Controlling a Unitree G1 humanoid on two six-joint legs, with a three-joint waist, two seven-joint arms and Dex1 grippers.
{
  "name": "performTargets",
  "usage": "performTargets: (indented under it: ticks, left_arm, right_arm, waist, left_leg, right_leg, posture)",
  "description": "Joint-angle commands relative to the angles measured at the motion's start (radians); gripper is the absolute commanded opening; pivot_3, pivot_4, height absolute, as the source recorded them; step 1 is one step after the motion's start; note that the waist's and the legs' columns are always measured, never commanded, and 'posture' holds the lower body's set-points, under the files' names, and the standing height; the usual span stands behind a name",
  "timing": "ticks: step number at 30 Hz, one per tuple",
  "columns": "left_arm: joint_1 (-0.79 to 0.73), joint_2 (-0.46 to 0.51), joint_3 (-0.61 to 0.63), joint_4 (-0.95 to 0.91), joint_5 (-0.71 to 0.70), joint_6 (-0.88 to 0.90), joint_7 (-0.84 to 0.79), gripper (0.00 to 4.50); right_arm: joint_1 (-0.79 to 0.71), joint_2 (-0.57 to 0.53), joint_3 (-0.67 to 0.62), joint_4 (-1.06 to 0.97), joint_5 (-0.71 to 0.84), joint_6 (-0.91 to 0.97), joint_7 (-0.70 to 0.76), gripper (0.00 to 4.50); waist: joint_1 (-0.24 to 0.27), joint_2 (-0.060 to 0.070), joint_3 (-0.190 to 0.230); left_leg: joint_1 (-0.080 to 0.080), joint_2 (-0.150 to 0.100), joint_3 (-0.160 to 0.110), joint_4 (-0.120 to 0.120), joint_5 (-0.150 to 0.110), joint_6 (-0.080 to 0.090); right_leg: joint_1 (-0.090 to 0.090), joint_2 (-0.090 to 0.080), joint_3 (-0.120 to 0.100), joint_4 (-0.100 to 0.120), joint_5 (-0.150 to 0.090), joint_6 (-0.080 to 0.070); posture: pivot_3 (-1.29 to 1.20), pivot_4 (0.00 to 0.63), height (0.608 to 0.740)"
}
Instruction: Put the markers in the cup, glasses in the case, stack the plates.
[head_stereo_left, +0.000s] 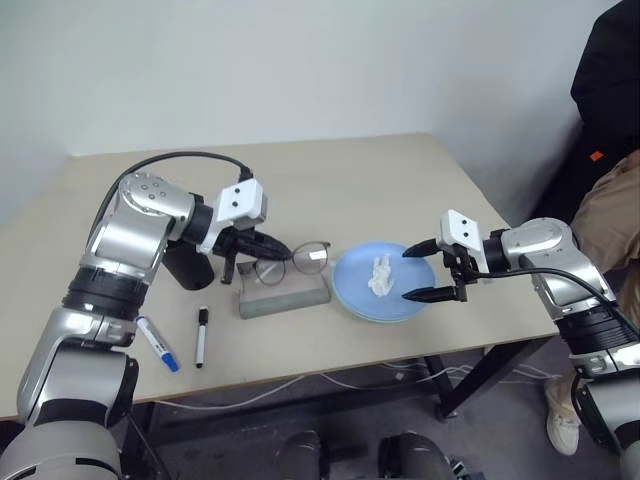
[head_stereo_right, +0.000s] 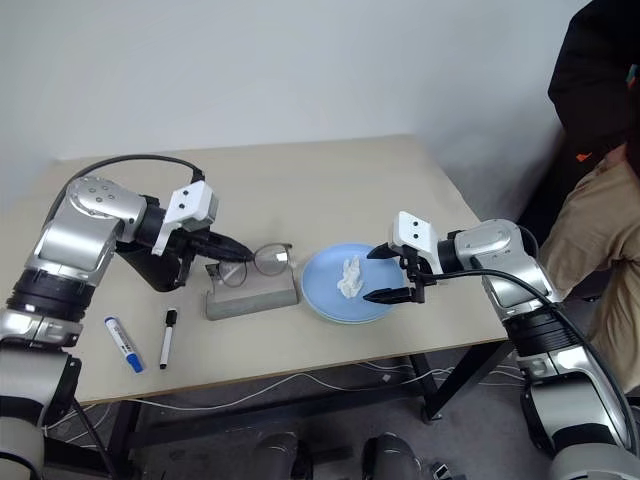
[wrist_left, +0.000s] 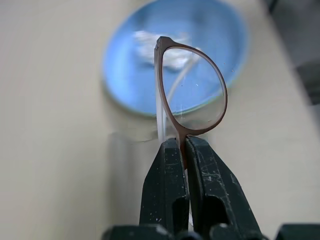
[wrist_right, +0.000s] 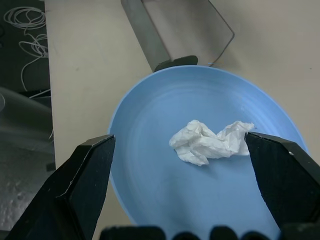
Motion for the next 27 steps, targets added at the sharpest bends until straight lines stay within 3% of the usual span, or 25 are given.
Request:
performTargets:
  ticks: [1, 17, 27]
  left_arm:
    - [-0.006, -0.029, -0.014, 0.071, 0.07, -0.115, 0.064, 0.01]
    - [0.044, -0.121, -0.051, 0.274, 0.247, -0.331, 0.274, 0.01]
    - [0.111, -0.111, -0.054, 0.163, 0.208, -0.244, 0.146, 0.01]
  right_arm:
    - [-0.012, -0.004, -0.02, -0.022, 0.012, -0.006, -0.005, 4.5]
    - [-0.013, -0.003, -0.023, -0.018, 0.012, -0.006, -0.011, 4.5]
    - [-0.013, -0.002, -0.022, -0.015, 0.01, -0.007, -0.015, 4.5]
  waist:
    - [0.0, 0.0, 0.0]
    - [0.0, -0.001, 0.0]
    - [0.0, -0.001, 0.0]
  left_leg:
    - [0.0, 0.0, 0.0, 0.0, 0.0, 0.0]
    - [0.0, 0.0, 0.0, 0.001, -0.001, 0.0]
    - [-0.001, 0.0, 0.0, 0.001, -0.002, 0.0]
  right_leg:
    - [0.0, 0.0, 0.0, 0.0, 0.0, 0.0]
    - [0.0, -0.001, 0.0, 0.0, 0.001, 0.001]
    - [0.0, -0.001, 0.0, 0.0, 0.001, 0.001]
  posture:
    - [0.0, 0.0, 0.701]
    - [0.0, 0.0, 0.701]
    - [0.0, 0.0, 0.701]
